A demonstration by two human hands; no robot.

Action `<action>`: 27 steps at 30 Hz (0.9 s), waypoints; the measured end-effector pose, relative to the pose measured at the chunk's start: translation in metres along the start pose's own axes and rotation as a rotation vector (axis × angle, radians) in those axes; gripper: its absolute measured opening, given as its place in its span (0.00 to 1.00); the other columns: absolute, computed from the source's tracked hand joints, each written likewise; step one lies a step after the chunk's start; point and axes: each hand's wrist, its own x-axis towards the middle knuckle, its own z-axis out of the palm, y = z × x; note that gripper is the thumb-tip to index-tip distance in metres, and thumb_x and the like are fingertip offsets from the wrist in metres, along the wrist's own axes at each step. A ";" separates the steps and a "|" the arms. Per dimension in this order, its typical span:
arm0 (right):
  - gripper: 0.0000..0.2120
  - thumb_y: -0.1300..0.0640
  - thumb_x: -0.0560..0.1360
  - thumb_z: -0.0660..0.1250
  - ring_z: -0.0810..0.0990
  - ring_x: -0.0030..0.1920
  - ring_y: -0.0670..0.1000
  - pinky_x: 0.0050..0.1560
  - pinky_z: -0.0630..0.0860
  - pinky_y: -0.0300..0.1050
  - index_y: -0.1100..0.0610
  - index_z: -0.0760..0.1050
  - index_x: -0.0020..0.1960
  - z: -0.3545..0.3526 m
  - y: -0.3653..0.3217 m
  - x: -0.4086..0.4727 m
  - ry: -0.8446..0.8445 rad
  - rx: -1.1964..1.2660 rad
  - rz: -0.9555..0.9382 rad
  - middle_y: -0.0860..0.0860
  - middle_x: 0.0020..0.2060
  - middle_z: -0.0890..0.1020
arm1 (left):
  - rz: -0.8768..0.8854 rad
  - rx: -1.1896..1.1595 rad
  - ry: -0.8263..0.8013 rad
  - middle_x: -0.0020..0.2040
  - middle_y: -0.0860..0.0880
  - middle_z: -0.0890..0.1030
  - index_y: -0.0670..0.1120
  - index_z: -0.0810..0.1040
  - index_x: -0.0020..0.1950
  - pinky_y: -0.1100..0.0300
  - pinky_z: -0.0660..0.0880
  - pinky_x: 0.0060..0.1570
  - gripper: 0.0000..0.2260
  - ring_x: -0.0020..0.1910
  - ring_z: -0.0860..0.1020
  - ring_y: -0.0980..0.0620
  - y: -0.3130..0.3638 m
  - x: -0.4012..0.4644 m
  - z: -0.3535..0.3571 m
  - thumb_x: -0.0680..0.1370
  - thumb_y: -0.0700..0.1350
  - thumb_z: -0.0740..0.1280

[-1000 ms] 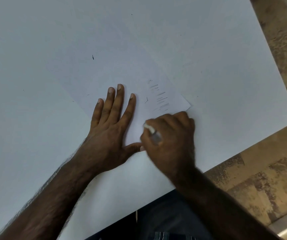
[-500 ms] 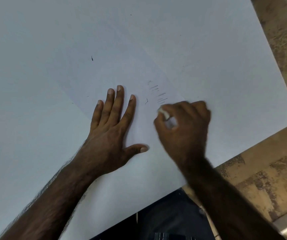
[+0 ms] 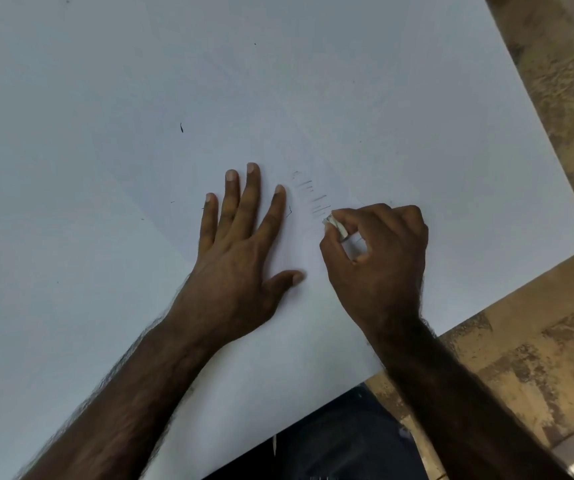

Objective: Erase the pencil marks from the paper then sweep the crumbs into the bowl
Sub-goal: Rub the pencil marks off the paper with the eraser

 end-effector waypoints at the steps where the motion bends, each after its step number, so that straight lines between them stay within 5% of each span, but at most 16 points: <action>1: 0.07 0.57 0.77 0.78 0.83 0.48 0.58 0.52 0.77 0.56 0.59 0.86 0.53 -0.001 0.000 0.000 0.000 0.001 -0.010 0.53 0.46 0.88 | 0.006 0.022 -0.012 0.87 0.45 0.30 0.50 0.40 0.89 0.47 0.28 0.83 0.46 0.85 0.27 0.45 -0.001 0.000 0.002 0.80 0.73 0.54; 7: 0.08 0.54 0.78 0.76 0.83 0.49 0.58 0.53 0.77 0.55 0.57 0.86 0.53 0.001 -0.028 -0.016 -0.206 -0.011 -0.180 0.53 0.46 0.87 | 0.032 0.036 0.020 0.87 0.44 0.31 0.49 0.40 0.89 0.46 0.29 0.83 0.43 0.86 0.29 0.43 -0.006 -0.001 0.007 0.82 0.68 0.53; 13: 0.10 0.53 0.80 0.73 0.84 0.50 0.60 0.55 0.75 0.57 0.59 0.86 0.55 -0.005 -0.003 0.024 -0.100 -0.067 -0.006 0.53 0.48 0.88 | 0.034 0.041 0.014 0.87 0.44 0.31 0.50 0.40 0.89 0.45 0.30 0.83 0.45 0.85 0.29 0.43 -0.008 0.000 0.008 0.82 0.73 0.53; 18: 0.09 0.53 0.76 0.76 0.82 0.48 0.59 0.52 0.78 0.56 0.58 0.86 0.52 -0.003 -0.026 -0.008 -0.242 -0.037 -0.183 0.54 0.45 0.87 | 0.037 0.041 0.020 0.87 0.43 0.32 0.49 0.41 0.89 0.44 0.31 0.84 0.43 0.86 0.29 0.43 -0.007 0.000 0.009 0.82 0.70 0.52; 23: 0.08 0.54 0.79 0.73 0.83 0.48 0.60 0.52 0.74 0.57 0.58 0.87 0.53 -0.004 -0.001 0.032 -0.074 -0.093 -0.057 0.52 0.46 0.88 | 0.033 0.049 0.018 0.87 0.43 0.32 0.49 0.40 0.89 0.45 0.30 0.83 0.45 0.86 0.29 0.43 -0.007 0.001 0.008 0.82 0.73 0.52; 27: 0.08 0.53 0.79 0.74 0.81 0.49 0.58 0.53 0.75 0.55 0.57 0.85 0.53 -0.001 -0.020 0.002 -0.180 -0.061 -0.121 0.52 0.46 0.87 | 0.030 0.046 0.018 0.87 0.44 0.31 0.49 0.40 0.89 0.45 0.30 0.83 0.45 0.86 0.29 0.43 -0.007 0.001 0.008 0.81 0.73 0.50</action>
